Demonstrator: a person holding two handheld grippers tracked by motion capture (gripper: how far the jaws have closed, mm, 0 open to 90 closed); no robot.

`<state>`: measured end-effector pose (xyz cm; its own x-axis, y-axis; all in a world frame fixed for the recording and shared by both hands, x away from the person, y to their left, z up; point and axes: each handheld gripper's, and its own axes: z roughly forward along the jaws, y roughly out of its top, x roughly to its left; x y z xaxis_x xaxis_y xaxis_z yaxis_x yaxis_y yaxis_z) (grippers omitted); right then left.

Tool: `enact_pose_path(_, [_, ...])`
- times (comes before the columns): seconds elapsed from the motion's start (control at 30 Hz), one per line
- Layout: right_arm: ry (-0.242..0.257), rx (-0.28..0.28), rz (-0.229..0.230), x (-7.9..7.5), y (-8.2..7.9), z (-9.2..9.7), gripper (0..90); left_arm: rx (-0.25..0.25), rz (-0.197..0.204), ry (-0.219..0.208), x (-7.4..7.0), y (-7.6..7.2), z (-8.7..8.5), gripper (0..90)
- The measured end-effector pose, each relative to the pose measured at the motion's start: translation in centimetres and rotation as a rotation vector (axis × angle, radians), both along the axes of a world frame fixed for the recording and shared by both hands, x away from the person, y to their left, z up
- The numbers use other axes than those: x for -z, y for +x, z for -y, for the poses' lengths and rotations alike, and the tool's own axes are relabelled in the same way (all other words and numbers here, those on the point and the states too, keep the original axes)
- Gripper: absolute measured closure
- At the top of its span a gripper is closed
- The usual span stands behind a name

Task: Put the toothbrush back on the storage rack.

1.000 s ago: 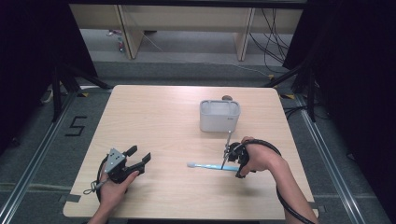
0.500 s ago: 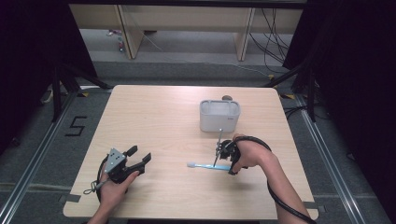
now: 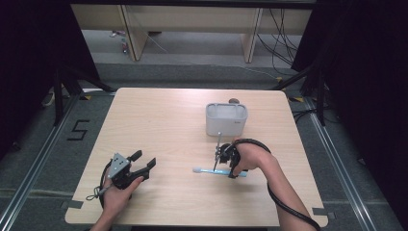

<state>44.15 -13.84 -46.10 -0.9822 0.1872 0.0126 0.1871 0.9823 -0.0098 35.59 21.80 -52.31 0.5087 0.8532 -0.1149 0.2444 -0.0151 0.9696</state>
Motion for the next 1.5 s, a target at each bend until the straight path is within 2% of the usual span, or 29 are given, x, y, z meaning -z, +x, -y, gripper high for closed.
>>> enact_pose_path(0.03, [-0.013,0.001,-0.007,0.0,0.0,-0.1,55.3,0.0,0.0,0.0,0.0,0.0,0.0,31.0])
enact_pose_path(0.13, [-0.004,-0.005,-0.004,0.2,0.3,-0.3,56.8,0.0,0.0,-0.002,0.0,0.0,0.0,31.0])
enact_pose_path(0.2, [-0.015,0.013,-0.007,0.1,0.2,-0.4,57.3,0.0,0.0,-0.002,0.0,0.0,0.0,31.0])
enact_pose_path(0.23, [-0.006,-0.011,-0.004,0.3,0.3,-0.5,58.5,0.0,0.0,-0.003,0.0,0.0,0.0,31.0])
enact_pose_path(0.3, [-0.008,0.0,-0.01,0.3,0.3,-0.7,58.9,0.0,0.0,-0.003,0.0,0.0,0.0,31.0])
enact_pose_path(0.43, [-0.015,-0.037,-0.021,0.6,0.5,-0.9,61.6,0.001,0.0,-0.002,0.0,0.0,0.0,31.0])
enact_pose_path(0.47, [-0.015,-0.037,-0.021,0.6,0.5,-0.9,61.6,0.001,0.0,-0.002,0.0,0.0,0.0,31.0])
enact_pose_path(0.5, [-0.017,-0.012,-0.027,0.7,0.4,-1.0,62.4,0.001,0.0,-0.002,0.0,0.0,0.0,31.0])
enact_pose_path(0.53, [0.003,-0.049,-0.013,0.9,0.6,-1.0,63.5,0.001,-0.001,-0.003,0.0,0.0,0.0,31.0])
enact_pose_path(0.6, [-0.005,-0.047,-0.022,0.9,0.6,-1.1,64.6,0.002,-0.001,-0.002,0.0,0.0,0.0,31.0])
enact_pose_path(0.63, [-0.014,-0.027,-0.028,0.7,0.5,-1.2,65.0,0.002,-0.001,-0.002,0.0,0.0,0.0,31.0])
enact_pose_path(0.67, [0.0,-0.039,-0.013,0.9,0.6,-1.2,65.2,0.002,0.0,-0.002,0.0,0.0,0.0,31.0])
enact_pose_path(0.73, [-0.003,-0.037,-0.021,0.9,0.6,-1.2,65.3,0.002,0.0,-0.003,0.0,0.0,0.0,31.0])
enact_pose_path(0.77, [-0.009,-0.062,-0.024,1.0,0.7,-1.3,65.6,0.002,0.0,-0.004,0.0,0.0,0.0,31.0])
enact_pose_path(0.87, [-0.016,-0.054,-0.032,1.0,0.7,-1.4,68.0,0.002,-0.001,-0.004,0.0,0.0,0.0,30.9])
enact_pose_path(0.93, [-0.006,-0.068,-0.028,1.2,0.8,-1.4,68.9,0.003,-0.001,-0.003,0.0,0.0,0.0,31.0])
enact_pose_path(0.97, [-0.022,-0.033,-0.033,1.1,0.5,-1.5,69.2,0.003,-0.001,-0.003,0.0,0.0,0.0,31.0])
enact_pose_path(1.0, [-0.022,-0.033,-0.033,1.1,0.5,-1.5,69.2,0.003,-0.001,-0.003,0.0,0.0,0.0,31.0])
enact_pose_path(1.07, [-0.014,-0.077,-0.03,1.3,0.8,-1.5,69.7,0.002,-0.001,-0.005,0.0,0.0,0.0,30.9])
enact_pose_path(1.1, [0.005,-0.042,-0.046,1.4,0.5,-1.6,70.5,0.003,-0.001,-0.004,0.0,0.0,0.0,30.9])
enact_pose_path(1.13, [0.009,-0.04,-0.045,1.4,0.5,-1.6,70.8,0.003,-0.001,-0.004,0.0,0.0,0.0,31.0])
enact_pose_path(1.17, [-0.024,-0.054,-0.027,1.2,0.6,-1.7,71.2,0.003,-0.001,-0.003,0.0,0.0,0.0,30.9])
enact_pose_path(1.2, [-0.012,-0.072,-0.028,1.3,0.7,-1.7,71.5,0.003,-0.001,-0.003,0.0,0.0,0.0,31.0])
enact_pose_path(1.33, [-0.018,-0.061,-0.028,1.3,0.6,-1.9,73.3,0.003,-0.002,-0.005,0.0,0.0,0.0,30.9])
enact_pose_path(1.37, [-0.015,-0.074,-0.024,1.4,0.7,-1.9,74.0,0.003,-0.002,-0.006,0.0,0.0,0.0,30.9])
enact_pose_path(1.43, [-0.027,-0.052,-0.025,1.3,0.5,-2.0,75.7,0.002,-0.002,-0.005,0.0,0.0,0.0,30.9])
enact_pose_path(1.5, [-0.019,-0.066,-0.016,1.4,0.6,-2.0,76.6,0.003,-0.001,-0.005,0.0,0.0,0.0,30.9])
